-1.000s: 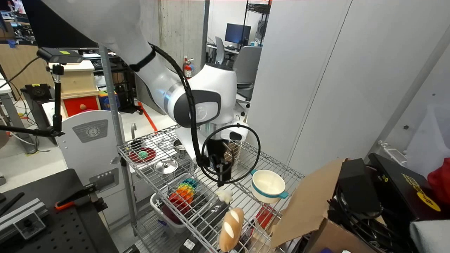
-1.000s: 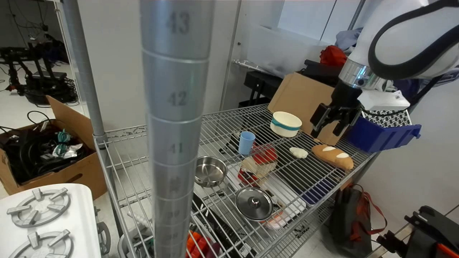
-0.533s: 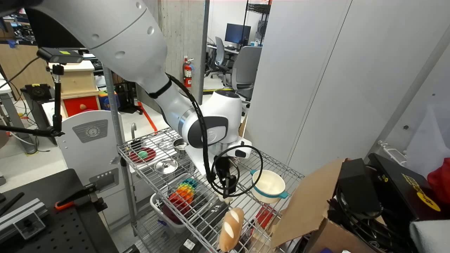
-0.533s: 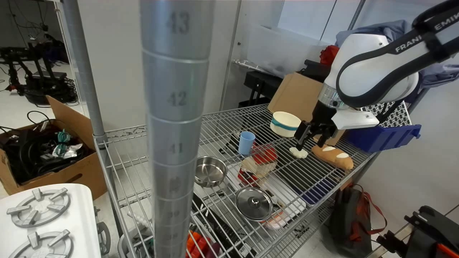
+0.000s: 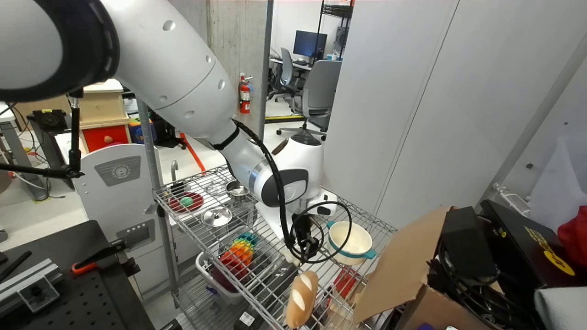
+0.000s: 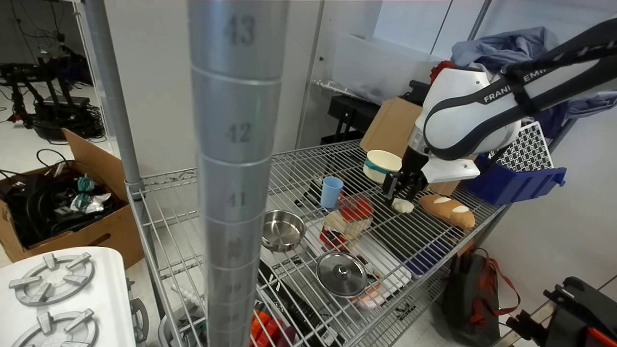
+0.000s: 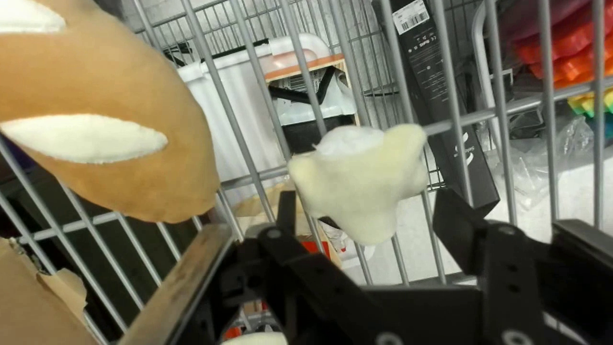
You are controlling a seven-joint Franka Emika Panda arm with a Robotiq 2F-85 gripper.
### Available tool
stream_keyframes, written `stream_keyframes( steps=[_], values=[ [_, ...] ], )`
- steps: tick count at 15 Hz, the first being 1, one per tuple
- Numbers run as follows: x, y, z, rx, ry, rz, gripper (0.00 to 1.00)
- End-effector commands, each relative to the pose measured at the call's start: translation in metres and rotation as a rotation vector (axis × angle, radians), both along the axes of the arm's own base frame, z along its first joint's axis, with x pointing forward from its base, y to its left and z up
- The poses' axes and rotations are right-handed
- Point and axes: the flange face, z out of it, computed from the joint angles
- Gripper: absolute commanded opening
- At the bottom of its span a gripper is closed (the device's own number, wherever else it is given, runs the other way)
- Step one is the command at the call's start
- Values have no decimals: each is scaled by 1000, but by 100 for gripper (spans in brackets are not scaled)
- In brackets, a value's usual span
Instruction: Put the white doll in the silver pot
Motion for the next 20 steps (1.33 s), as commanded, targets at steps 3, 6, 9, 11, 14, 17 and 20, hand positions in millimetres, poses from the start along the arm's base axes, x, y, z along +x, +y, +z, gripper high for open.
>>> stream_keyframes(
  steps=[3, 6, 9, 11, 14, 17, 20],
  values=[
    [19, -1, 10, -9, -13, -12, 29],
    [18, 0, 24, 0, -7, -31, 7],
    [12, 0, 34, 12, 10, -47, 0],
    [8, 4, 50, 17, 11, -55, 1],
    [2, 41, 97, 22, -28, -24, 1],
    [13, 106, 132, 25, -64, -15, 1],
    [25, 183, 142, 37, -63, -16, 1]
  ],
)
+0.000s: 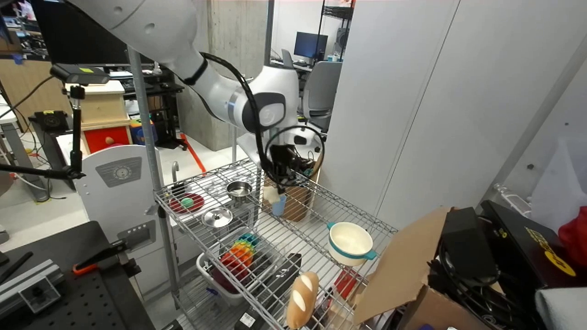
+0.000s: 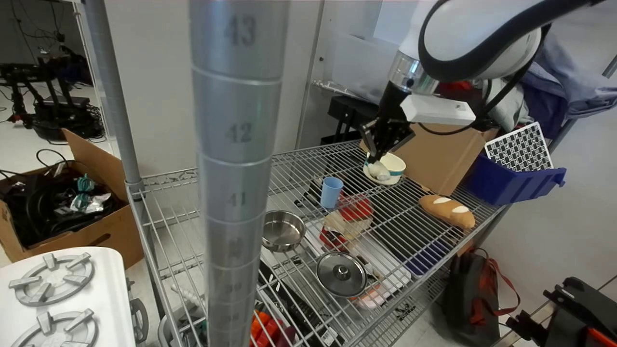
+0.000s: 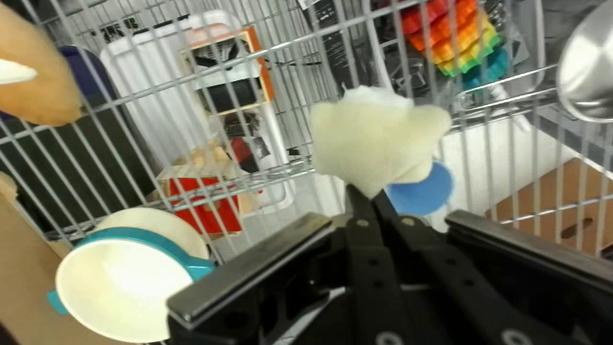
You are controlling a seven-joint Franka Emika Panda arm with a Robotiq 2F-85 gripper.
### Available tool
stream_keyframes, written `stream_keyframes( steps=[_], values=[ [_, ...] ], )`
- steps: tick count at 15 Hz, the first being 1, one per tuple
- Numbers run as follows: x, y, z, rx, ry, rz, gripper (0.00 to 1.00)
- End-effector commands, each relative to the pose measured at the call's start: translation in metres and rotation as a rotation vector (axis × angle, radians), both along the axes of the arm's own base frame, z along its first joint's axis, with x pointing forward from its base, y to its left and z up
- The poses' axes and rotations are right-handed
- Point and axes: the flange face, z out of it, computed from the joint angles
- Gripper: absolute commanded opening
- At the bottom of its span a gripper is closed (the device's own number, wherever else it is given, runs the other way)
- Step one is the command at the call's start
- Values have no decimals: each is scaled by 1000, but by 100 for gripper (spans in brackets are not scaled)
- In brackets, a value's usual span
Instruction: Put the white doll in the silver pot
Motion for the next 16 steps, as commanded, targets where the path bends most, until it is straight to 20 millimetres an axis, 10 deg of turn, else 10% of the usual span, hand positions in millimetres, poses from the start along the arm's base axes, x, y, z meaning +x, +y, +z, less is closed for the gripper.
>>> stream_keyframes(
  steps=[1, 6, 16],
  values=[
    [4, 76, 7, 10, 11, -8, 1],
    [19, 145, -31, 18, -11, 44, 1],
    [45, 192, -107, -1, 10, 106, 1]
  ],
)
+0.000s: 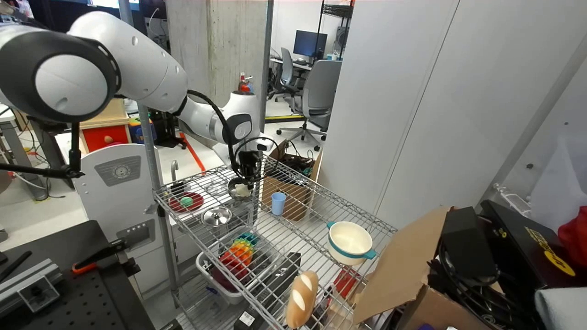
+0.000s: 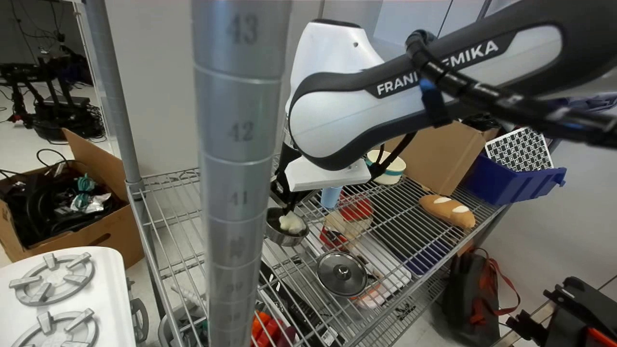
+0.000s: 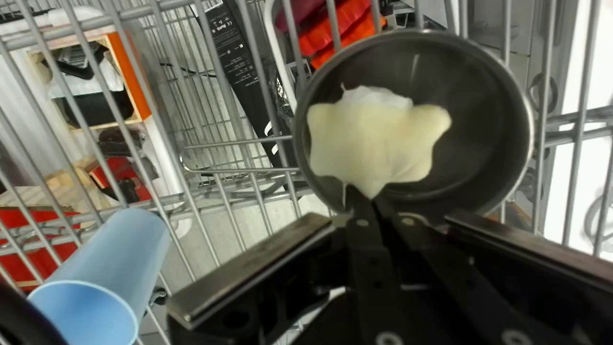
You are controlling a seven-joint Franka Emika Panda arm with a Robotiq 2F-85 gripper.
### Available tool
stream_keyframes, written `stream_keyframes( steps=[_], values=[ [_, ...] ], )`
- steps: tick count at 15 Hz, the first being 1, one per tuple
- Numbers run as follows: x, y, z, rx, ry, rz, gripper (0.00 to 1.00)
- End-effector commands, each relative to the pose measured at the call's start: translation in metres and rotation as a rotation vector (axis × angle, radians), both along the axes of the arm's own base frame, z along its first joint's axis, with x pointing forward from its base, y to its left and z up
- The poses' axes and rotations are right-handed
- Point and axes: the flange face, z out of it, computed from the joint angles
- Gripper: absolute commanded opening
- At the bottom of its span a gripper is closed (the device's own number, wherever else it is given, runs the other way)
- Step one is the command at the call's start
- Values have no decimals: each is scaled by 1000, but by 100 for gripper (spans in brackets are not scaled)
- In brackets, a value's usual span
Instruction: Put the white doll in the silver pot
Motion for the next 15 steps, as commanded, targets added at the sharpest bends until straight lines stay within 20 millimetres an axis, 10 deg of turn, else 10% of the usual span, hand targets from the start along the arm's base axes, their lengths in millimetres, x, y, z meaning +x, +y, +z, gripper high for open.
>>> stream_keyframes(
  steps=[1, 4, 5, 15],
  values=[
    [11, 22, 6, -9, -2, 22, 1],
    [12, 36, 21, -12, -2, 37, 1],
    [12, 41, 26, -17, -1, 44, 29],
    [4, 45, 79, -37, 94, 32, 94]
  ],
)
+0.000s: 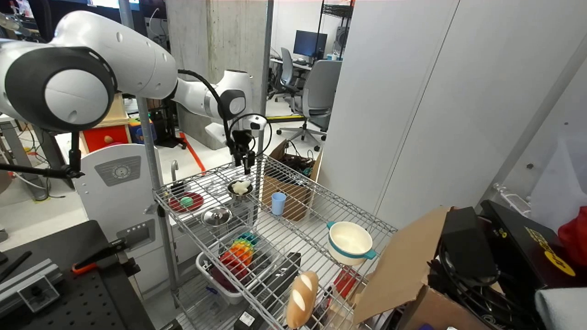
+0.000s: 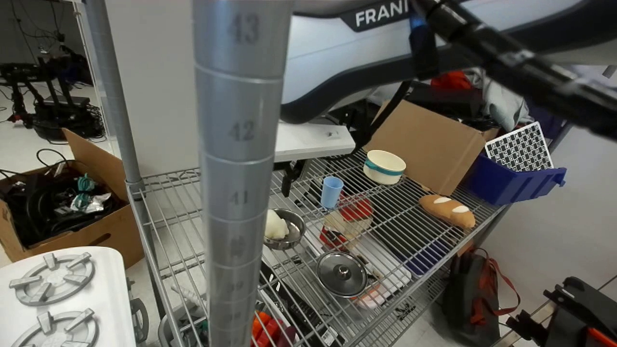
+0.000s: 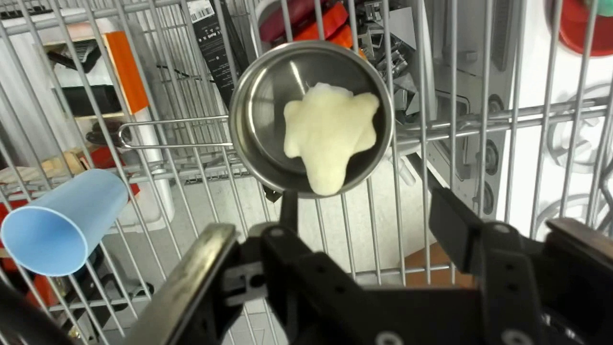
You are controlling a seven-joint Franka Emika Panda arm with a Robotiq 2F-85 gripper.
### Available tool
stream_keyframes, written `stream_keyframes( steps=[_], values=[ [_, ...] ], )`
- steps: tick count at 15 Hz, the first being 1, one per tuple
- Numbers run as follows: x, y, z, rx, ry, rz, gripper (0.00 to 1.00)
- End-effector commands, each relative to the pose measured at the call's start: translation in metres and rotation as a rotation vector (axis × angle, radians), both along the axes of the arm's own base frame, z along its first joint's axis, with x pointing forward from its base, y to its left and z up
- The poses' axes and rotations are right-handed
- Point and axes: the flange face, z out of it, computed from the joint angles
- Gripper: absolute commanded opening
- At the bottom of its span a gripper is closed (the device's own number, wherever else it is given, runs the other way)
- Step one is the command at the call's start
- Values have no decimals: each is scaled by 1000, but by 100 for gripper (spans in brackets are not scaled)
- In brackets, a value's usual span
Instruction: Put the white doll in the silver pot
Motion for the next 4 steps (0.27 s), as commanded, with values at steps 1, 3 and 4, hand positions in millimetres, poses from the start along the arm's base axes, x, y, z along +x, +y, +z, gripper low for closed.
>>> stream_keyframes(
  steps=[1, 3, 4],
  values=[
    [-8, -14, 35, -23, 86, -39, 99],
    [-2, -9, 19, -17, 49, -18, 91],
    [-2, -11, 26, -19, 57, -22, 99]
  ],
)
